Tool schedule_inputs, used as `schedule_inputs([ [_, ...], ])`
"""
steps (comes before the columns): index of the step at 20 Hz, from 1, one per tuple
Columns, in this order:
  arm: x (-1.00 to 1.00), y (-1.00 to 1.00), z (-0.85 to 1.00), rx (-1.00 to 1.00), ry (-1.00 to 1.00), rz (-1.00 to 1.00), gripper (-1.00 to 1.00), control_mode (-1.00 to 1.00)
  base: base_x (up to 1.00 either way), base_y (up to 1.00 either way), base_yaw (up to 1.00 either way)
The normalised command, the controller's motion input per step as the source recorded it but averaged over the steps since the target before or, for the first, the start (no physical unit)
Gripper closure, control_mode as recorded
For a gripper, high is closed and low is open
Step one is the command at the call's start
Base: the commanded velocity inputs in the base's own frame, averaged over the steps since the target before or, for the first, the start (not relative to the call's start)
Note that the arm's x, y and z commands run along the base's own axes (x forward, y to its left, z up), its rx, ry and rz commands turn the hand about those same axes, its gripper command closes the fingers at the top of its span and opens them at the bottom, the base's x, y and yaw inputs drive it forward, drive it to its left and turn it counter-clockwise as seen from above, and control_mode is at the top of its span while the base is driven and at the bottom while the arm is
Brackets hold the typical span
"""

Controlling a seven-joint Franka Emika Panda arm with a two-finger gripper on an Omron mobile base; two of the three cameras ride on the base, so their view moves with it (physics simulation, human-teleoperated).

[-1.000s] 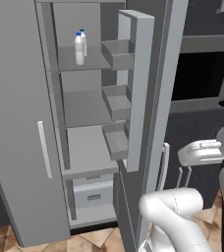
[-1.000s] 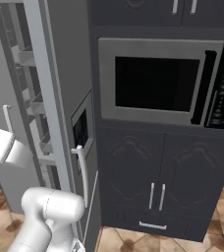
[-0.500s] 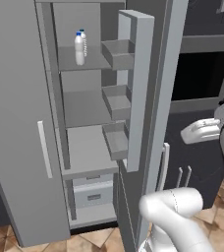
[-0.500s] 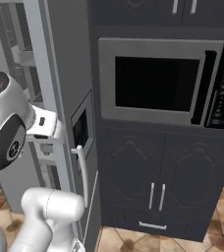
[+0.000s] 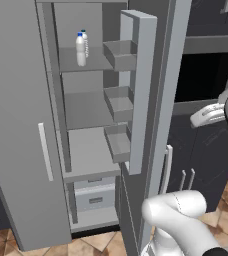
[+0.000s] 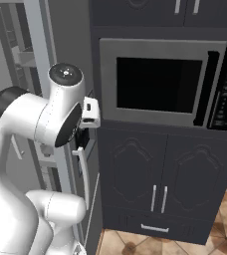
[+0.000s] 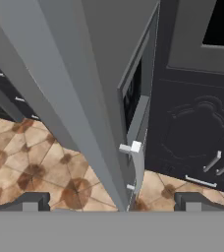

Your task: Take the bottled waters from the counter and place them in the freezer to freeze. Close the freezer door after placing the bottles.

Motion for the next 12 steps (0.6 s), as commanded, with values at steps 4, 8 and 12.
schedule_inputs([
  [4,0.82,-0.11,-0.13,0.00,-0.06,0.11,-1.00,-1.00,0.00,0.00,0.00],
  [8,0.80,0.00,-0.14,0.00,-0.09,0.04,-1.00,-1.00,0.00,0.00,0.00],
  [12,0.62,0.00,-0.02,0.13,-0.05,0.00,-1.00,-1.00,0.00,0.00,0.00],
])
